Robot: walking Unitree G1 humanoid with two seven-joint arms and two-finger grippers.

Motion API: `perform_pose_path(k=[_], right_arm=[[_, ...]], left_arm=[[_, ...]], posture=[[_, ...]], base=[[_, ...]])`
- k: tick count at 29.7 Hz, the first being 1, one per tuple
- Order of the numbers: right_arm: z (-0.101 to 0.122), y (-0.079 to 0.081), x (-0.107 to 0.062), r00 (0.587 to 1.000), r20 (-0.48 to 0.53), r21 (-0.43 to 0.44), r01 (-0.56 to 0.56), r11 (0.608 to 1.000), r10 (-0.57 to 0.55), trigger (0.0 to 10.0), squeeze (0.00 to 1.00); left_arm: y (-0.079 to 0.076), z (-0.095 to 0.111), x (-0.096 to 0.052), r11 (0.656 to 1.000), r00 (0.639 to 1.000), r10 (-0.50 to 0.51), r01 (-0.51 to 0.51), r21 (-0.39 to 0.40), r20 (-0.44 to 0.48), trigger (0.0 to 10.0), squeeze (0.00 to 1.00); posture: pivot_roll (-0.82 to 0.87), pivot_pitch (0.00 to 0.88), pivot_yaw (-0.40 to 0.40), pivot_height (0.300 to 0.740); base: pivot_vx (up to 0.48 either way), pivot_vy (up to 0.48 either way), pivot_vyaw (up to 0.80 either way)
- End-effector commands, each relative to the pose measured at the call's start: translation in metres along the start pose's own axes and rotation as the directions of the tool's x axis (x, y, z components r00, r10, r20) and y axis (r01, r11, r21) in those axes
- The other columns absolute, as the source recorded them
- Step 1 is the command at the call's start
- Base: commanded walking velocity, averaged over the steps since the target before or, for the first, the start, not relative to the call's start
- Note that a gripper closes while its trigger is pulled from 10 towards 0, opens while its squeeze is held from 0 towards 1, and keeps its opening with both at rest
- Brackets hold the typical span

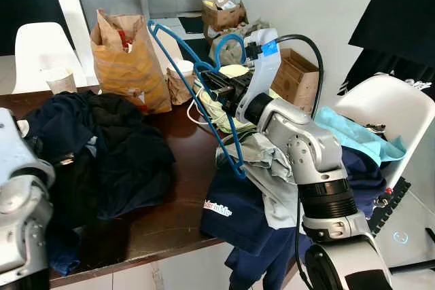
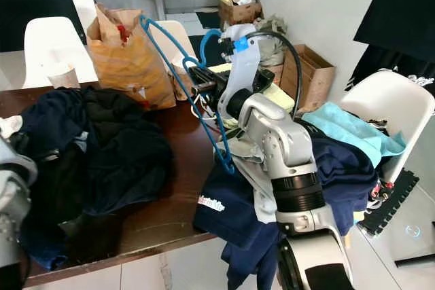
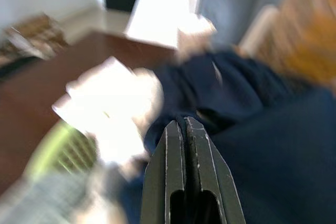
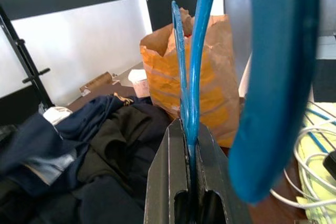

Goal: Hang hanger

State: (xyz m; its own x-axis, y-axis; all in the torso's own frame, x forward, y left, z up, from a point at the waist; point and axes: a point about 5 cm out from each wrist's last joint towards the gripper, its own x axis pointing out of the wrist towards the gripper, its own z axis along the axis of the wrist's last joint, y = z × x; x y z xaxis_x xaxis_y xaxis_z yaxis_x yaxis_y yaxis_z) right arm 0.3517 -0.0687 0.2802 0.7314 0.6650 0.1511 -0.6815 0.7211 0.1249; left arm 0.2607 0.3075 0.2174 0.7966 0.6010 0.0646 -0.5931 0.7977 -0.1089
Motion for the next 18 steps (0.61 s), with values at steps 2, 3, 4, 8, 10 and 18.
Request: perform_pose_path(k=[2, 3, 4, 8, 10, 18], right_arm=[[0.002, -0.001, -0.001, 1.0, 0.007, -0.004, 0.009, 1.0, -0.009, 10.0, 0.0], [0.002, -0.001, -0.001, 1.0, 0.007, -0.004, 0.009, 1.0, -0.009, 10.0, 0.0], [0.002, -0.001, -0.001, 1.0, 0.007, -0.004, 0.009, 1.0, -0.009, 10.0, 0.0], [0.004, -0.002, 0.001, 1.0, 0.014, 0.0, 0.008, 1.0, -0.008, 10.0, 0.0], [0.004, -0.001, 0.002, 1.0, 0.017, 0.003, 0.005, 1.0, -0.005, 10.0, 0.0], [0.005, 0.0, 0.003, 1.0, 0.026, 0.009, 0.003, 1.0, -0.003, 10.0, 0.0]], left_arm=[[0.028, 0.061, 0.01, 0.994, 0.973, 0.105, -0.102, -0.026, 0.205, 0.0, 0.0], [0.028, 0.061, 0.01, 0.994, 0.973, 0.105, -0.102, -0.026, 0.205, 0.0, 0.0], [0.028, 0.061, 0.01, 0.994, 0.973, 0.105, -0.102, -0.026, 0.205, 0.0, 0.0], [0.041, 0.178, -0.003, 0.988, 0.806, 0.099, -0.148, 0.037, 0.584, 0.0, 0.0], [0.045, 0.211, -0.014, 0.983, 0.729, 0.105, -0.181, 0.042, 0.676, 0.0, 0.0], [0.029, 0.292, -0.076, 0.954, 0.372, 0.04, -0.29, 0.075, 0.927, 0.0, 0.0]], posture=[[0.03, 0.0, -0.009, 0.74], [0.03, 0.0, -0.009, 0.74], [0.03, 0.0, -0.009, 0.74], [0.05, 0.0, -0.015, 0.74], [0.06, 0.0, -0.016, 0.74], [0.06, 0.0, -0.015, 0.74]], base=[[0.0, 0.0, 0.0], [0.0, 0.0, 0.0], [0.0, 0.0, 0.0], [0.0, 0.0, 0.0], [0.0, 0.0, 0.0], [0.0, 0.0, 0.0]])
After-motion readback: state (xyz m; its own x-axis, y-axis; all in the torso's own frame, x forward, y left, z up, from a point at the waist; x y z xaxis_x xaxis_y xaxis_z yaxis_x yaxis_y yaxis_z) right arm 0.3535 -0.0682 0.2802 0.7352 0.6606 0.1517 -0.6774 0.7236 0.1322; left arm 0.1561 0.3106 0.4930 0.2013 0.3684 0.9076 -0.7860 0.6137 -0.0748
